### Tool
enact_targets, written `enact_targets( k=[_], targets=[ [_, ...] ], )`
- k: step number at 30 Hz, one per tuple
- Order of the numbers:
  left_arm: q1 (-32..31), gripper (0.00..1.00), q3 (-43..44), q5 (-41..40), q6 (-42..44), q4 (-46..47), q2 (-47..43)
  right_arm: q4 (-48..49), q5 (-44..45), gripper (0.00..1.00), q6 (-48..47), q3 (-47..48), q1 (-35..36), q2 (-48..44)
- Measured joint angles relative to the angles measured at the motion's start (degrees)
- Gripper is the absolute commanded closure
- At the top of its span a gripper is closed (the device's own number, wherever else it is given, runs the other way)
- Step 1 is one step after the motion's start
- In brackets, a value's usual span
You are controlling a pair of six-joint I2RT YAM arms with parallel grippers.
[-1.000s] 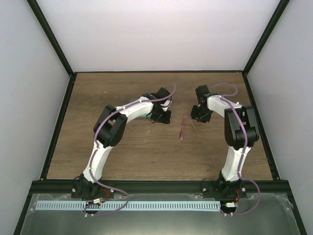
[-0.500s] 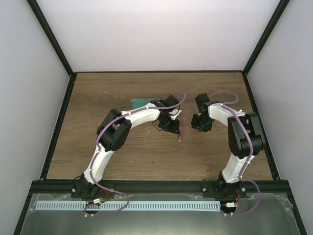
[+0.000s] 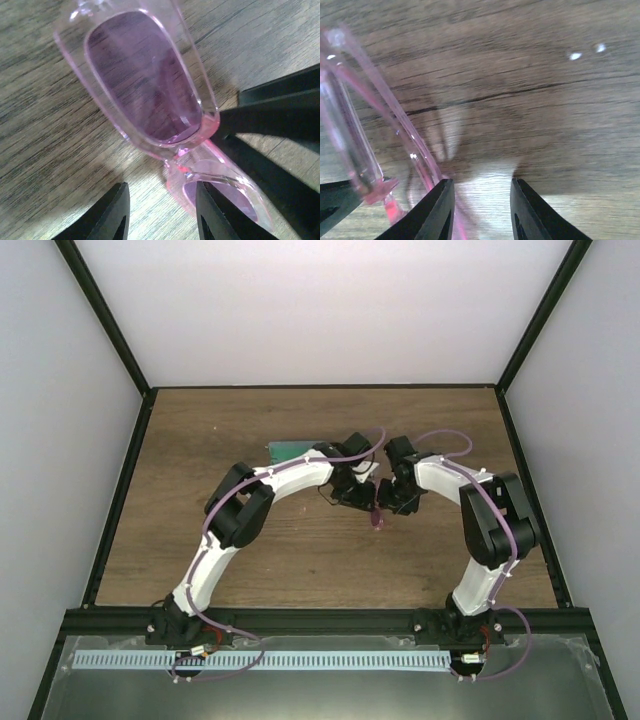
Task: Organize the sunglasses
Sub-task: Fold the sunglasses at the center of the board, then adjust the sunglasses at the center of the board.
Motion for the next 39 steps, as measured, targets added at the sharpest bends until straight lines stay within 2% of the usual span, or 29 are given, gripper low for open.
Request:
enact_targets(
  k=[14,20,27,34,39],
  targets=[
    [0.1,0.58,1.2,-3.1,0.5,-1.7,0.2,0.7,-1.7,0.67,1.2,-0.1,0.9,-0.7],
    [1.4,0.56,1.2,-7.3,1.1,-1.6,-1.5,-0.7,-0.7,0.69,2.3,-0.1,-0.2,-4.7],
    [2.5,0.55,1.3,-7.4,1.0,0.0,-2.9,0.6,-2.3,0.69,2.7,0.0,-1.7,-9.3],
    [3.1,0.53,1.0,-7.1,0.2,0.1,-2.9,3.0,-7.3,0.55,2.2,2.7,-1.7,-5.1],
    [4.7,0.52,-1.0,-7.1,-0.5,0.3,-3.3,4.1,-8.3,0.60,1.6,4.6,-1.7,-1.5]
  ],
)
